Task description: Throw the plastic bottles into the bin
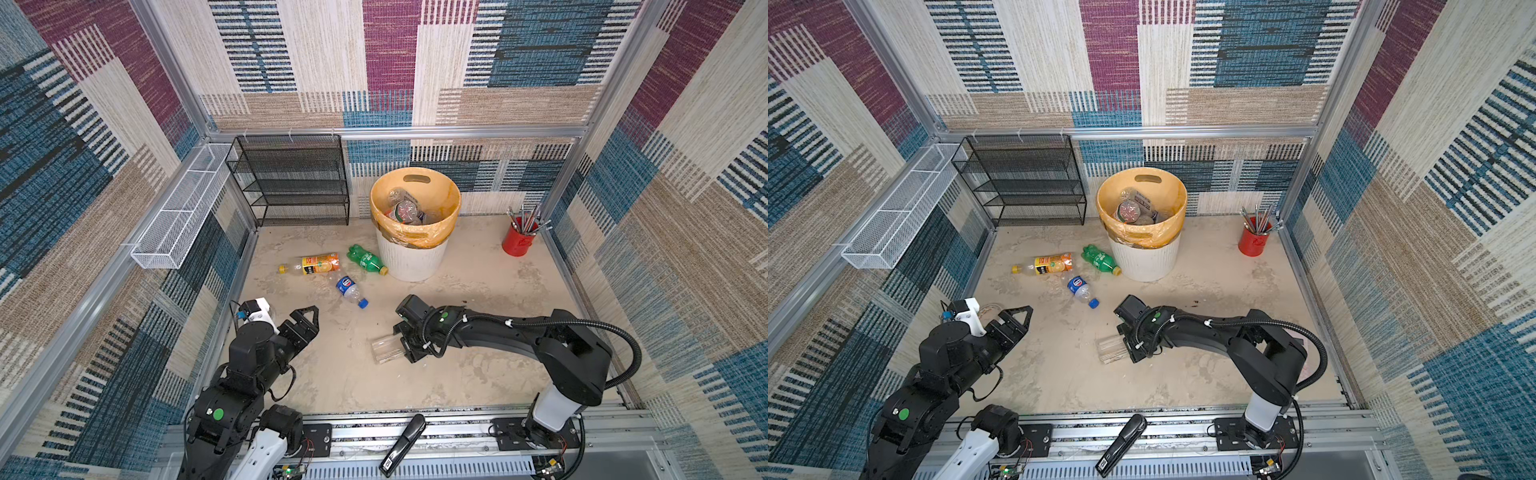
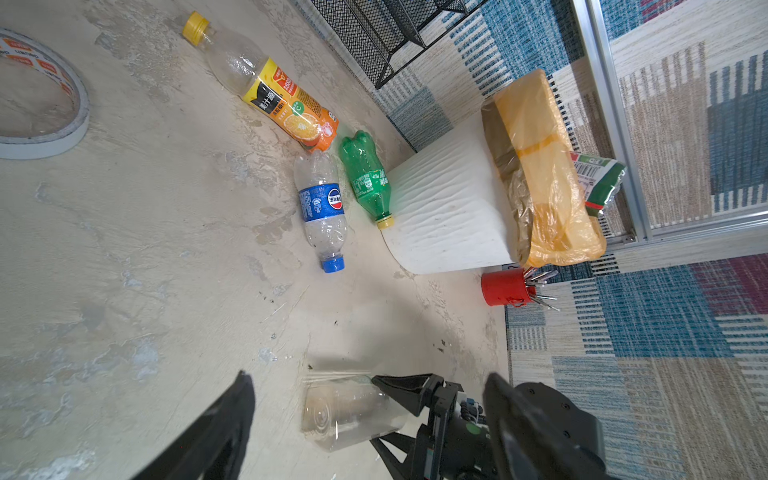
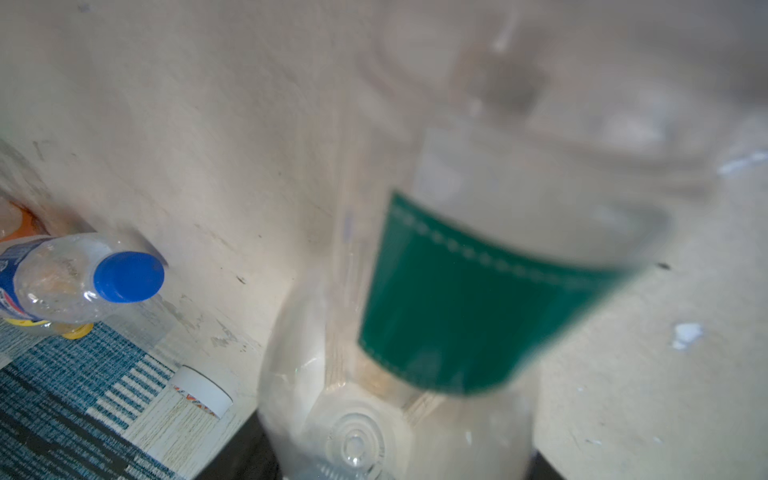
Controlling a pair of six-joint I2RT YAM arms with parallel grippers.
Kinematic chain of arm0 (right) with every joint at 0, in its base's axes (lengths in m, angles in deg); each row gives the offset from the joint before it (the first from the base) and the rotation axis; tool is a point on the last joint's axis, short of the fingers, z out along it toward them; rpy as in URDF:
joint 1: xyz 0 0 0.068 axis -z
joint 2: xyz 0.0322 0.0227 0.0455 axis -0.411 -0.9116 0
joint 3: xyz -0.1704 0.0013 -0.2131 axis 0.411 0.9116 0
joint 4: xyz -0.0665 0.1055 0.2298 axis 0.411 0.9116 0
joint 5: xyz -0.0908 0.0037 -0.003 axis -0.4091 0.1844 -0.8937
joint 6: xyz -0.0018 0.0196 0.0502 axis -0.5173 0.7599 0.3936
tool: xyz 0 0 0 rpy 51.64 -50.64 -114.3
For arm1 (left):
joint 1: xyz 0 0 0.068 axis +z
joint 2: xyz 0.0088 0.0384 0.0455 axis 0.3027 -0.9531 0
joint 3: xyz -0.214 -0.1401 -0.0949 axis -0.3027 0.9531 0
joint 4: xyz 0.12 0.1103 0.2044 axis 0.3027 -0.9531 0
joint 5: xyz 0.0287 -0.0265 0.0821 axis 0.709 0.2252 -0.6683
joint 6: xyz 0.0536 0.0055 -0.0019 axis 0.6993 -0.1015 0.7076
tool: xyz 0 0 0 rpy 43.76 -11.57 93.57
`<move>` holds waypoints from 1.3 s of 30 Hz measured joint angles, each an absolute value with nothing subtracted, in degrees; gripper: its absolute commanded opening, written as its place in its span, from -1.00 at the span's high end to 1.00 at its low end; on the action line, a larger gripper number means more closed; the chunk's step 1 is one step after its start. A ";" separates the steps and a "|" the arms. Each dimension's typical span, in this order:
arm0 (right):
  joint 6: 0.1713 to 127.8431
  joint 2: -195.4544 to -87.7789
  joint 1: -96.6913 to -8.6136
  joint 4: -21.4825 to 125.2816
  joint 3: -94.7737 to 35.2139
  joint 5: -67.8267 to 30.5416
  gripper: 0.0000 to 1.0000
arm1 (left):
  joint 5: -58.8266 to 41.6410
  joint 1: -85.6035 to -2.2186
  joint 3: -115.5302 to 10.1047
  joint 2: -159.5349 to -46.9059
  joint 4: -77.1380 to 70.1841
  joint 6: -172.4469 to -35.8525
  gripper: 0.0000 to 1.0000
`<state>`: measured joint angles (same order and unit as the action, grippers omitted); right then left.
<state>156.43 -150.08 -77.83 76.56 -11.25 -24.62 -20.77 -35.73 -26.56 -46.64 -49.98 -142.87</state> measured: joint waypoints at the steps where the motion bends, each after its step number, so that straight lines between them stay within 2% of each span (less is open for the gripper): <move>1: 155.84 -149.19 -77.81 76.63 -10.83 -25.14 -0.06 | -20.82 -35.73 -26.56 -46.79 -49.98 -142.87 -0.74; 9: 148.83 -135.24 -77.55 76.58 -4.86 -31.68 -0.03 | -21.30 -35.73 -26.58 -48.08 -49.91 -142.87 -0.73; 18: 131.01 -106.44 -76.08 71.62 8.71 -42.63 -0.03 | -23.83 -35.73 -26.05 -46.20 -50.39 -142.92 -0.69; 22: 119.80 -95.86 -74.84 70.42 8.01 -48.90 -0.06 | -25.49 -35.73 -25.95 -43.93 -51.73 -142.94 -0.69; 25: 110.58 -93.67 -71.69 68.91 3.14 -52.38 -0.10 | -26.85 -35.73 -26.14 -43.03 -53.06 -143.09 -0.69; 29: 98.97 -99.92 -64.37 65.46 -7.73 -52.70 -0.14 | -27.79 -35.73 -27.50 -43.47 -53.80 -143.07 -0.69; 33: 87.65 -114.57 -57.55 61.35 -24.73 -49.14 -0.20 | -28.07 -35.73 -28.61 -44.61 -53.65 -143.01 -0.69; 38: 77.71 -141.30 -52.26 62.22 -58.24 -41.43 -0.77 | -28.12 -35.73 -28.87 -44.80 -52.97 -143.03 -0.69; 39: 76.66 -145.36 -51.89 64.98 -64.53 -40.29 -0.96 | -28.16 -35.73 -29.25 -44.91 -52.93 -143.03 -0.69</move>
